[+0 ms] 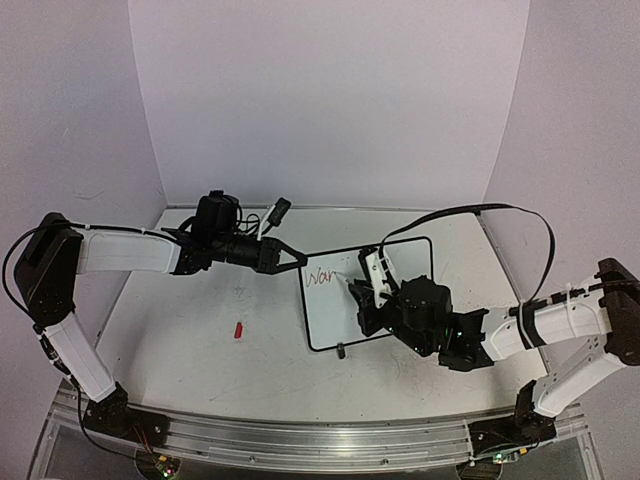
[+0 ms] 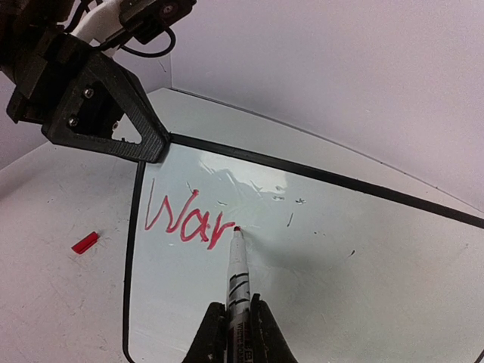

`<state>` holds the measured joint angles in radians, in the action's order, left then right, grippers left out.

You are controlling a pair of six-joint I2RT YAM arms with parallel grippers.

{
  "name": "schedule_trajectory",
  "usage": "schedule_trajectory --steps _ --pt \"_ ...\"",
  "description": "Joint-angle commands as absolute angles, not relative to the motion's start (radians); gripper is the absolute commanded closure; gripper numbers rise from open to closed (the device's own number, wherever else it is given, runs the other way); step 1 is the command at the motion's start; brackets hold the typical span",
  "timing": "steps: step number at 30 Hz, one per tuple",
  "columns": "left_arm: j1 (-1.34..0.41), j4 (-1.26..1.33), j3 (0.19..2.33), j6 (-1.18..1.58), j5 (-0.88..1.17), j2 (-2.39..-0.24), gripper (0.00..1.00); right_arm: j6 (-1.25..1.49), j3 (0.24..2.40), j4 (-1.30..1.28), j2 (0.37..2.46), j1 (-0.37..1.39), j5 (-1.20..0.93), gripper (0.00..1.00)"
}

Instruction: Write a sentence on the whiteboard

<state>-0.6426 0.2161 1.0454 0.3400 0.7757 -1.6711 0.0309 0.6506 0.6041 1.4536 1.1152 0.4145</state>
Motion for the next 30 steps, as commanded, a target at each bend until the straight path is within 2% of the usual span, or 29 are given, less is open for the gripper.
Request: schedule_trajectory --steps 1,30 --pt "-0.642 0.242 1.06 0.341 0.796 -1.629 0.91 0.063 0.647 0.576 1.446 1.112 0.411 1.0" --pt "-0.642 0.242 1.062 0.342 0.799 -1.633 0.91 0.056 0.678 0.609 1.454 1.121 0.437 1.0"
